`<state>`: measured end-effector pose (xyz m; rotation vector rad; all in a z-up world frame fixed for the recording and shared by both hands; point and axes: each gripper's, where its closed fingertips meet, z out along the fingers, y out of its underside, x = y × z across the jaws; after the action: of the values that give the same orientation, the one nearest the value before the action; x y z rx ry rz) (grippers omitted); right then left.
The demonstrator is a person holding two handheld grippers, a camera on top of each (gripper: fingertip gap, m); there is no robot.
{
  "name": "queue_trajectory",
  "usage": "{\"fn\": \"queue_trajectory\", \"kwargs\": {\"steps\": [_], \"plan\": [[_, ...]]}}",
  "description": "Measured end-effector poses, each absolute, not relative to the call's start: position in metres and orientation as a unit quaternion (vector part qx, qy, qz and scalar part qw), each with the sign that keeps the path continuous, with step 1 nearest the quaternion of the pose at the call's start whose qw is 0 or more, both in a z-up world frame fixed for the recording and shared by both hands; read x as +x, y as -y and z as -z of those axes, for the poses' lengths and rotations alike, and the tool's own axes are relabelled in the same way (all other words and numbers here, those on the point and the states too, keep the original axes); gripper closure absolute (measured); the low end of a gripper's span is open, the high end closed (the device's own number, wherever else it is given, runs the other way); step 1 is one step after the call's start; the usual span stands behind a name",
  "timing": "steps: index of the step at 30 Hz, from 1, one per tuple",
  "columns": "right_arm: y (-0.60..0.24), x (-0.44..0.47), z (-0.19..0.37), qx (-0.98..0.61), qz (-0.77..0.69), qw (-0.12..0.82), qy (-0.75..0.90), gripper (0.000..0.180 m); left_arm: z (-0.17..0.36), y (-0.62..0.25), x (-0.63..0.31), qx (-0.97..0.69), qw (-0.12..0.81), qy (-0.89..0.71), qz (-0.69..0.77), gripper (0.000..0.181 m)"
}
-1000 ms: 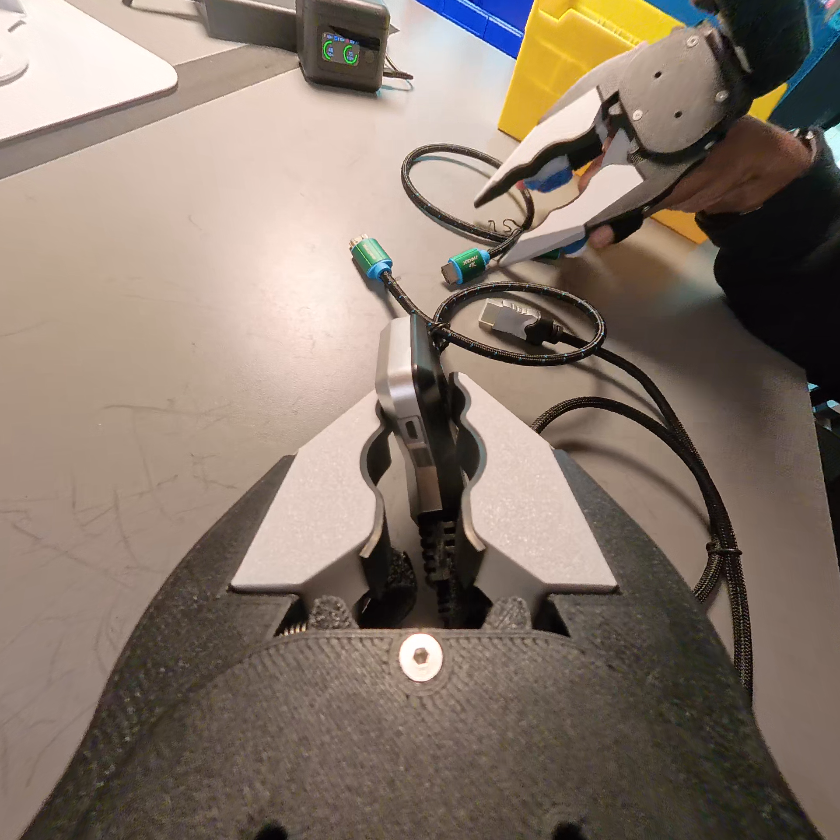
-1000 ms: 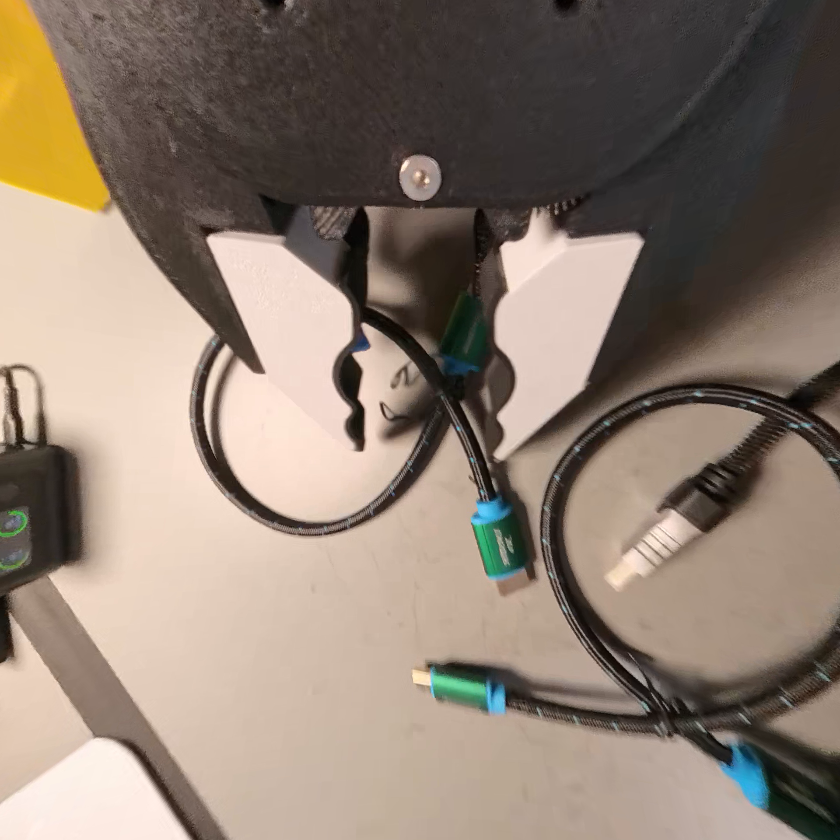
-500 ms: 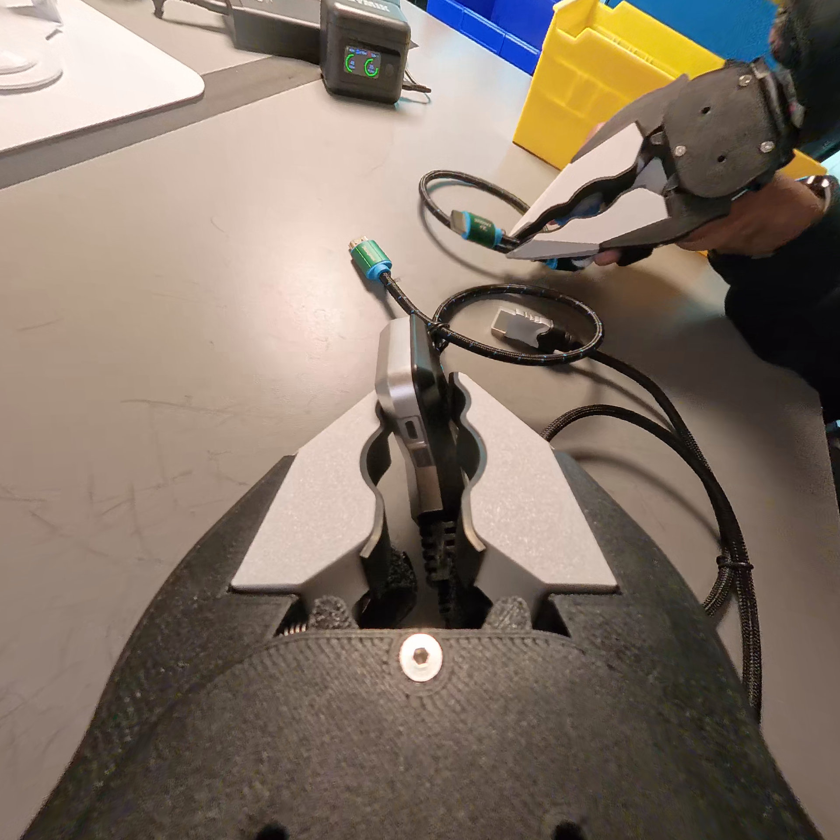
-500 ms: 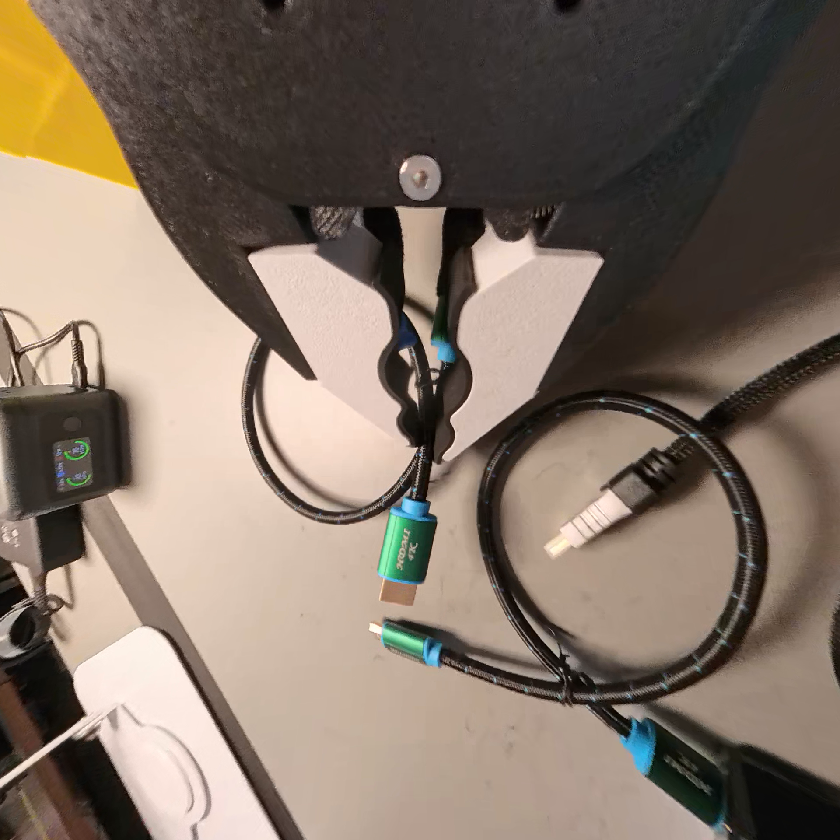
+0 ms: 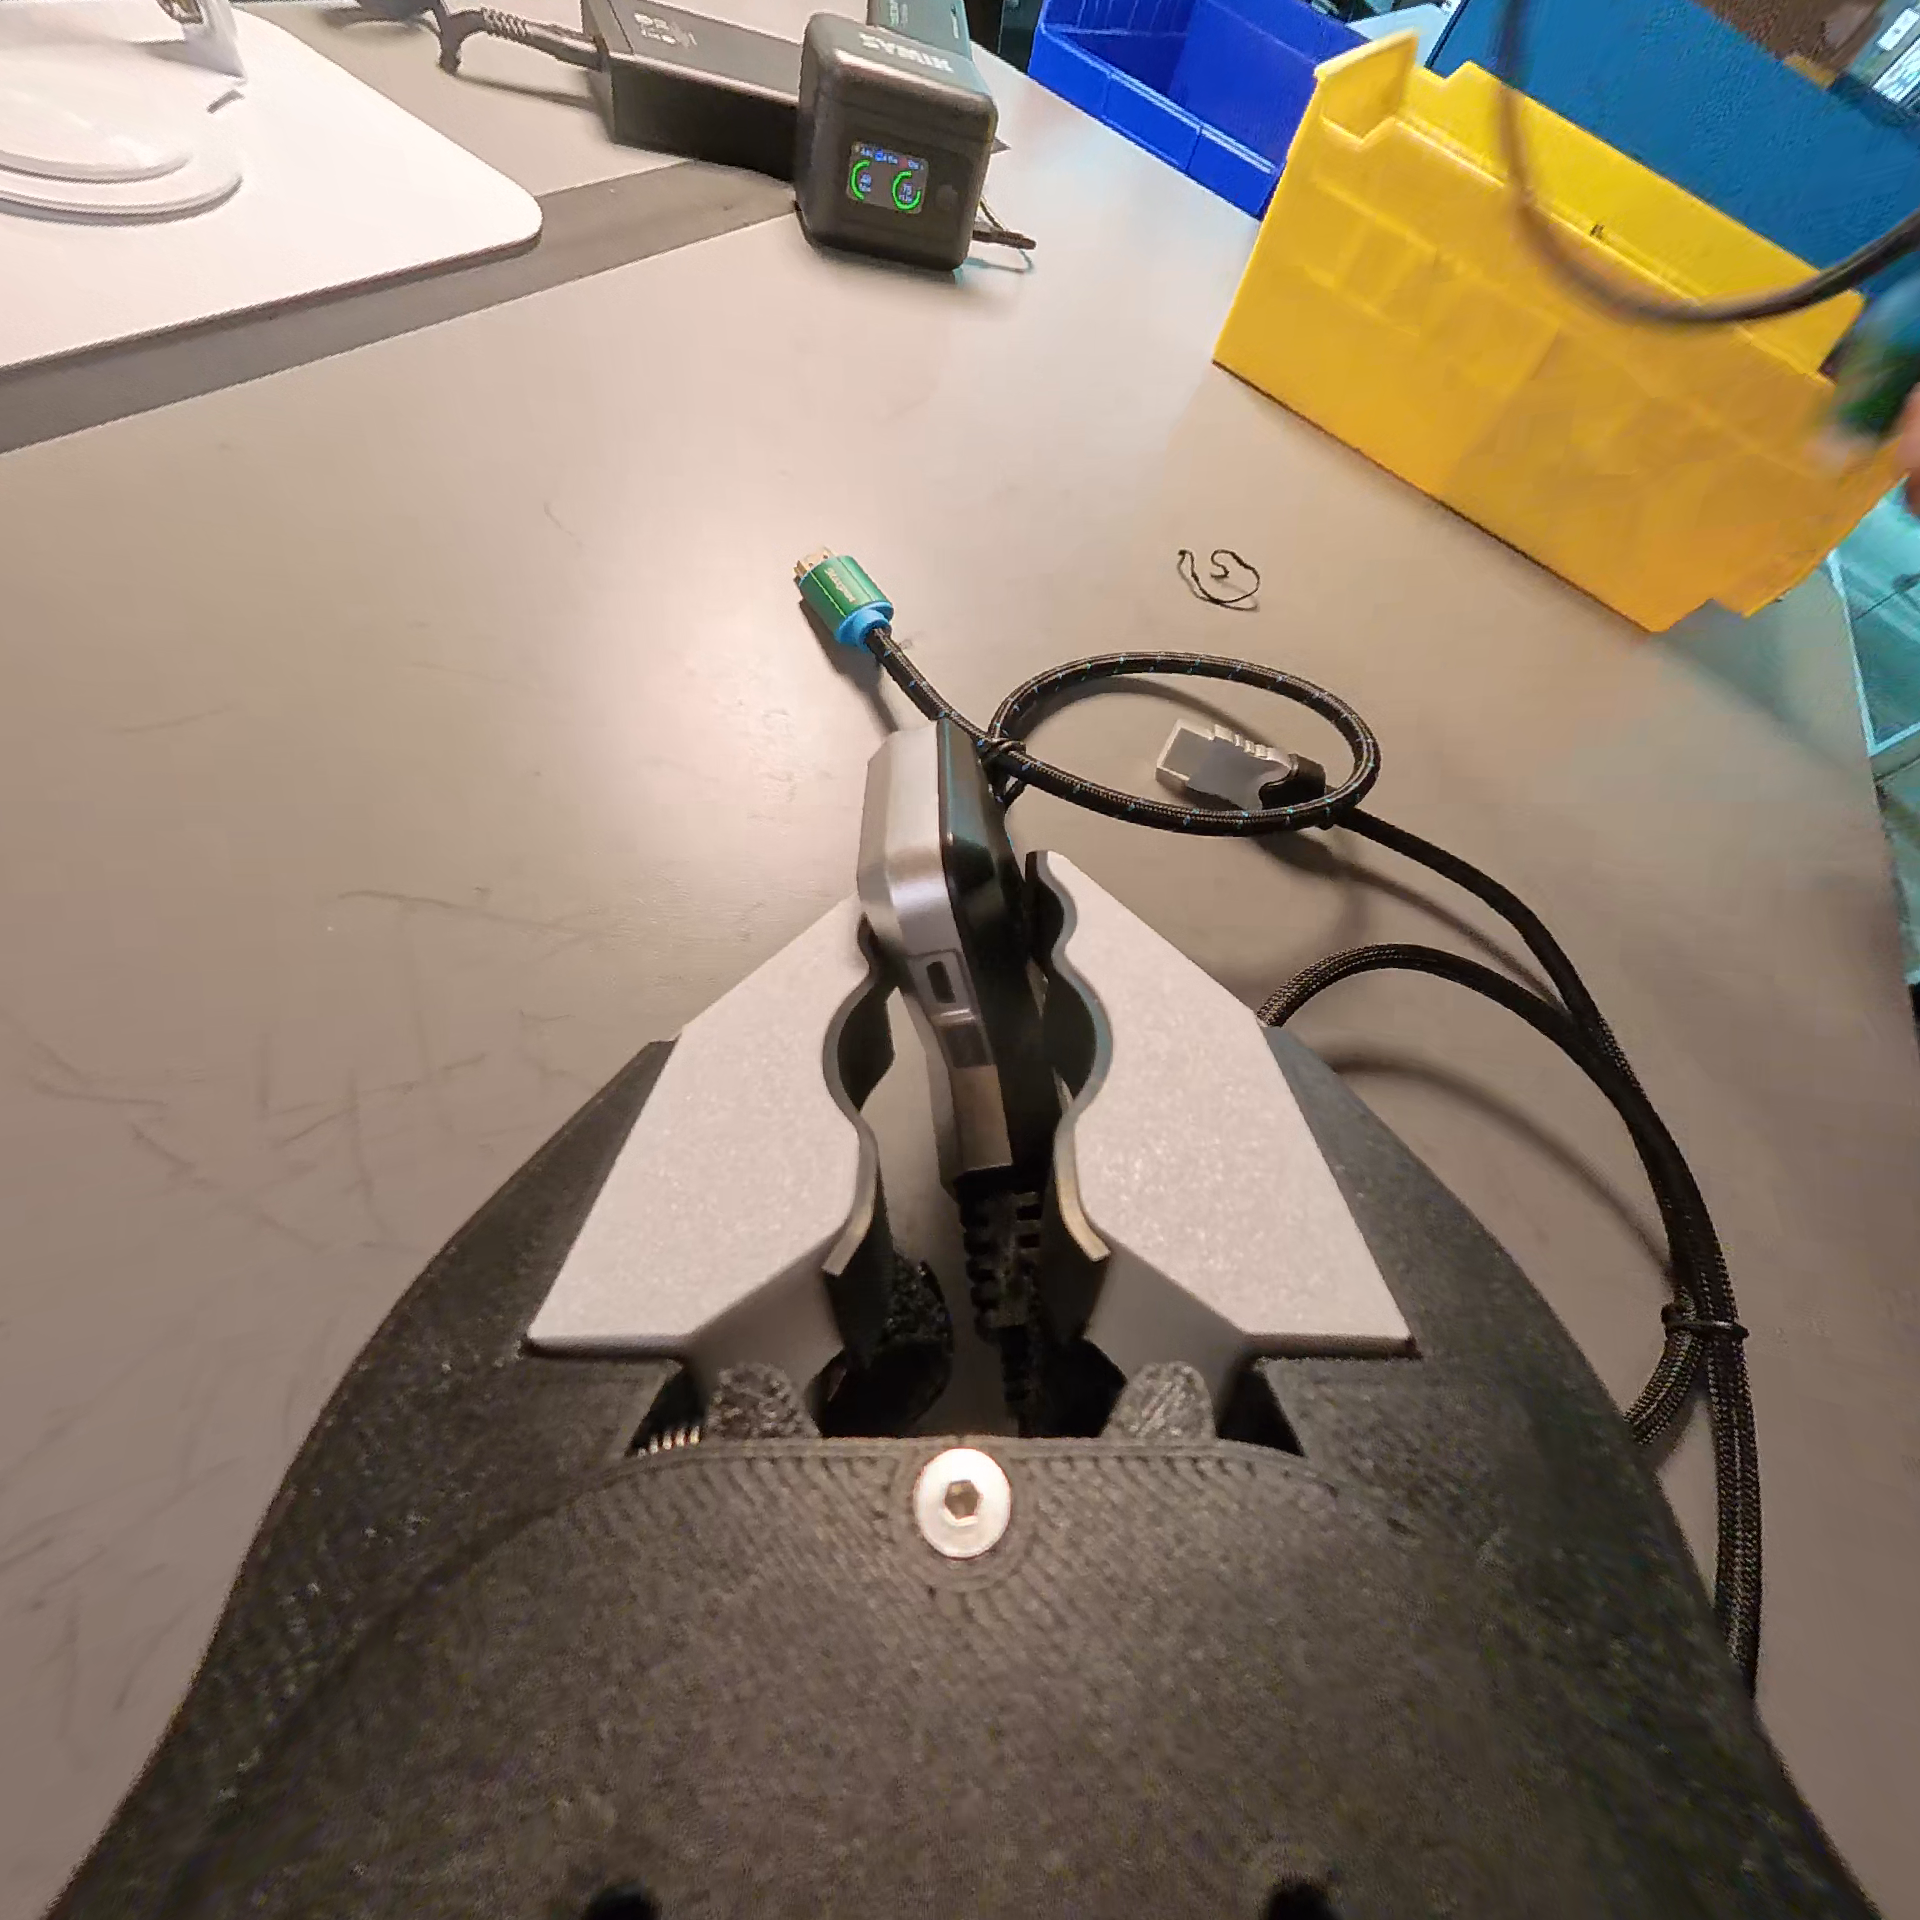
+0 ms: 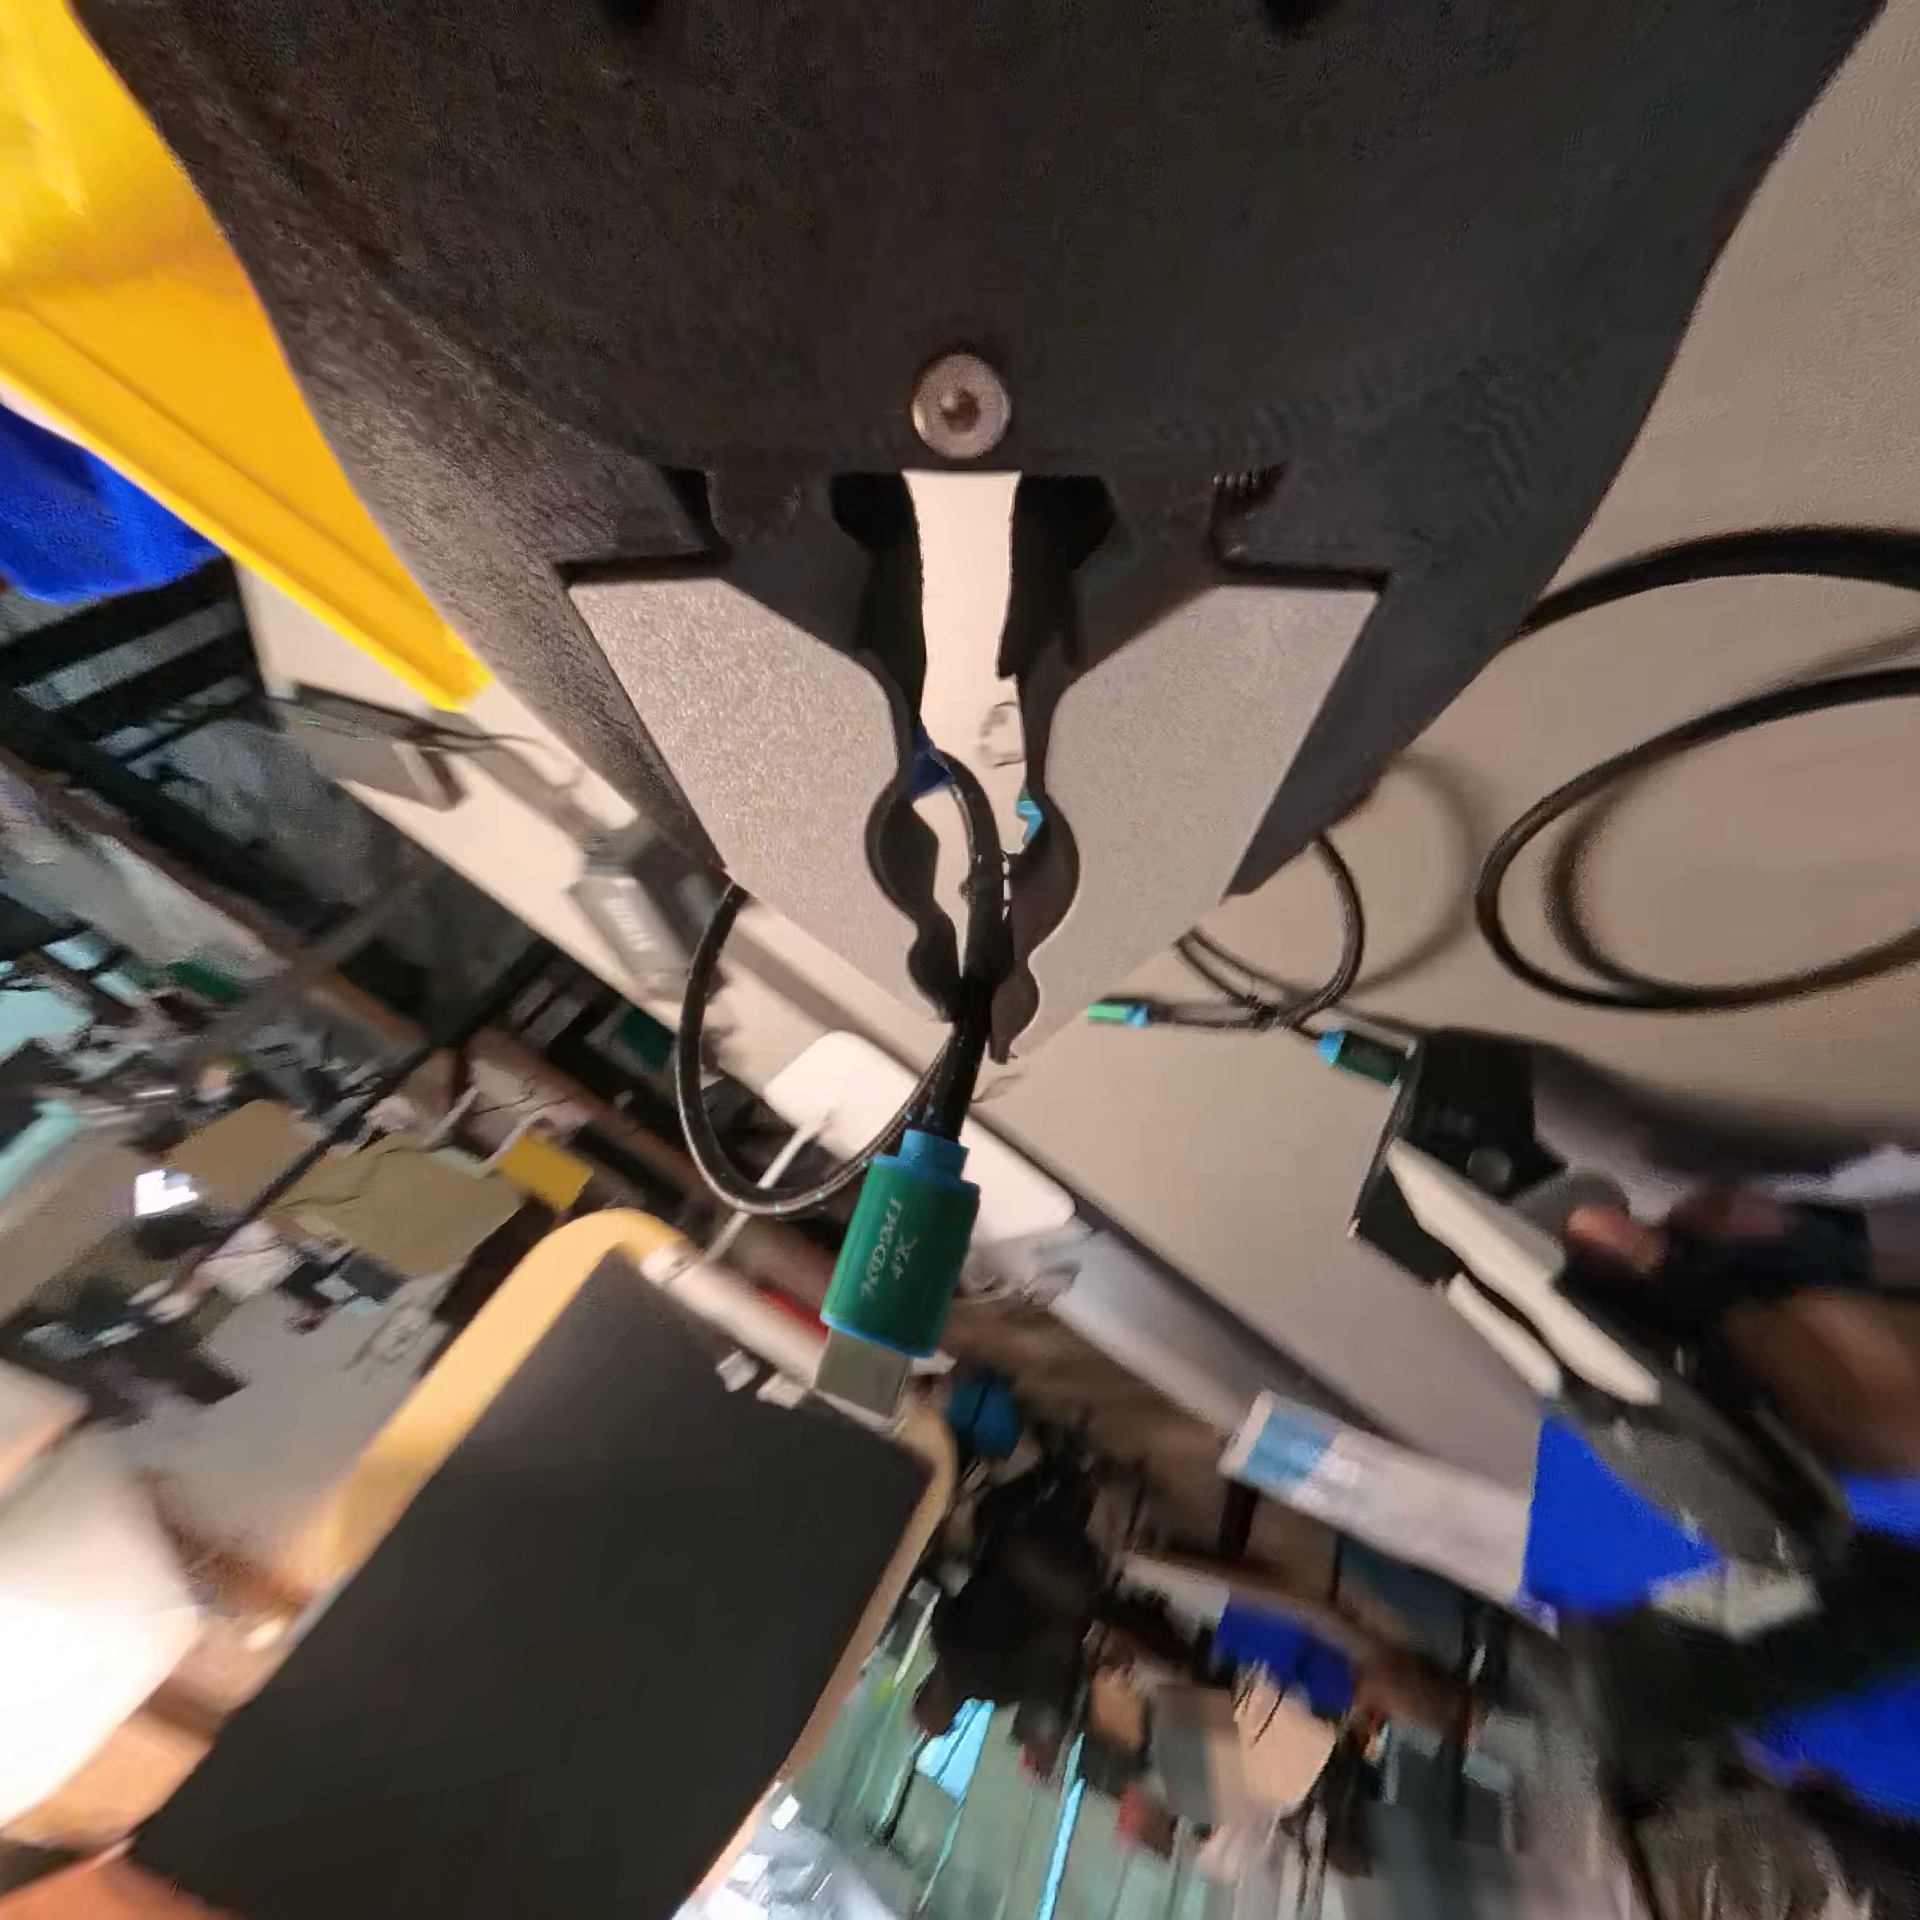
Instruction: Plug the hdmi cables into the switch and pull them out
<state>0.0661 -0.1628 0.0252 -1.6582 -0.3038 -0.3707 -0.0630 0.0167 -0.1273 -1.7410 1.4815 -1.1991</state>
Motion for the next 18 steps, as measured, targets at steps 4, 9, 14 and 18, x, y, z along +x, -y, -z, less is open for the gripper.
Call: {"fn": "queue_trajectory", "kwargs": {"steps": [4,9,14,18], "plan": [[0.230,0.117,-0.080,-0.719,0.235,0.649,0.084,0.174,0.127,-0.017,-0.062,-0.649,0.277,-0.551,0.446,0.157],[0.301,0.241,-0.035,-0.774,0.363,0.516,-0.056,0.173,0.127,-0.016,-0.061,-0.648,0.280,-0.553,0.443,0.157],[0.332,0.293,0.056,-0.829,0.295,0.444,-0.171,0.172,0.127,-0.015,-0.060,-0.648,0.280,-0.551,0.445,0.157],[0.337,0.290,0.054,-0.818,0.289,0.463,-0.182,0.162,0.127,-0.014,-0.060,-0.648,0.279,-0.549,0.448,0.157]]}}
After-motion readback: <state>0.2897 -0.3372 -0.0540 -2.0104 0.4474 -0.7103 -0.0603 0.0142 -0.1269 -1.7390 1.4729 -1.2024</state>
